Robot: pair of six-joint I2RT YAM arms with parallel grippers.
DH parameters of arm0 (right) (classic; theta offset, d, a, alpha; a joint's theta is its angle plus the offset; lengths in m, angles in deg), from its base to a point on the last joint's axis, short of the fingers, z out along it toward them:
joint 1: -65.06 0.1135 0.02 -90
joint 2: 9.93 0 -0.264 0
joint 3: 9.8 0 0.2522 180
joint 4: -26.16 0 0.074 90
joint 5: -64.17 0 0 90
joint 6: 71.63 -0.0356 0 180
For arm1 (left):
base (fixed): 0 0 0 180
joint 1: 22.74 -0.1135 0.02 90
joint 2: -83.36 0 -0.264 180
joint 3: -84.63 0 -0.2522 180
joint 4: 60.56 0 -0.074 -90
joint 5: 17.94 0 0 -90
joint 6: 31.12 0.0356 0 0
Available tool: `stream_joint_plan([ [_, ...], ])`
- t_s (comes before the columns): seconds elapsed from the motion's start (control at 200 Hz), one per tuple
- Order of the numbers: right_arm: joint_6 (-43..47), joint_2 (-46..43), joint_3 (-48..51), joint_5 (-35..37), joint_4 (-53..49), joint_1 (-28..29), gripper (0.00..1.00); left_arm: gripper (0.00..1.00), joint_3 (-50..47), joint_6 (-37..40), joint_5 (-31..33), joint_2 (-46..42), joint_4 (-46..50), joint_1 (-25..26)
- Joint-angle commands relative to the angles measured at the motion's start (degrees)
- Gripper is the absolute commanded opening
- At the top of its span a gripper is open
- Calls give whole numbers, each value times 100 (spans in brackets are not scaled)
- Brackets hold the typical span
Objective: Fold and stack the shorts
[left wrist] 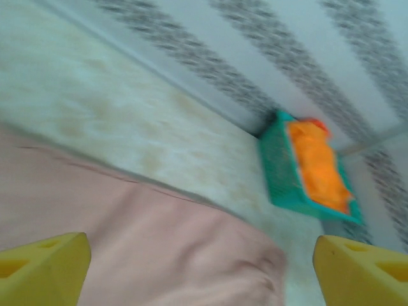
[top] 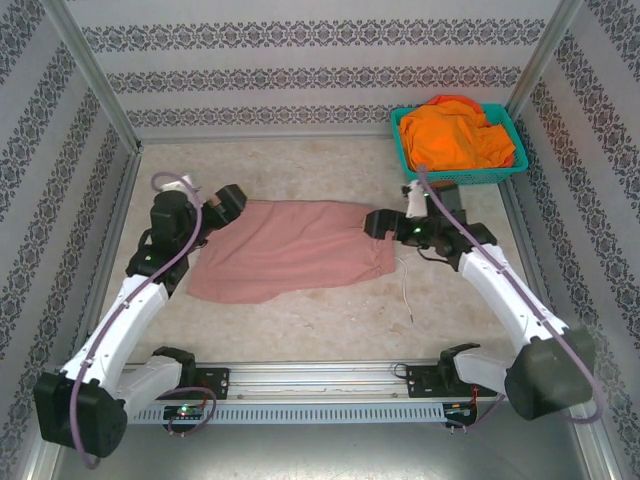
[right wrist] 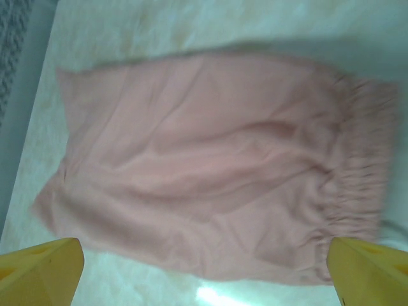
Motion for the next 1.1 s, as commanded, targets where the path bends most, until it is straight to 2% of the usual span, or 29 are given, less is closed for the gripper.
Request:
stream_joint_plan([
  [0.0,177,58,105,36,-63,-552,98,77,317,-207,-180,719,-202,867],
  [0.065,171,149,87,-133,-30,-789,98,62,649,-342,-234,1364,-543,1396],
  [0.19,286,429,129,-378,84,-1094,97,44,1598,-387,-281,2747,-713,2237],
  [0.28,285,512,195,-158,162,-1200,98,33,2330,-567,-455,3756,-748,2547],
  [0.415,322,582,249,-191,225,-1292,97,22,3344,-818,-753,5093,-762,2795],
  [0.56,403,858,178,-457,110,-1316,95,17,4119,-884,-762,6123,-527,2887],
  [0.749,398,1428,114,-858,68,-1318,89,11,4561,-850,-582,6910,-165,2887],
  [0.859,261,1786,114,-1090,131,-1309,83,10,4270,-832,-309,7006,-85,2846],
  [1.094,68,2315,105,-1114,259,-1019,77,7,3296,-1061,-208,6879,-429,2737],
])
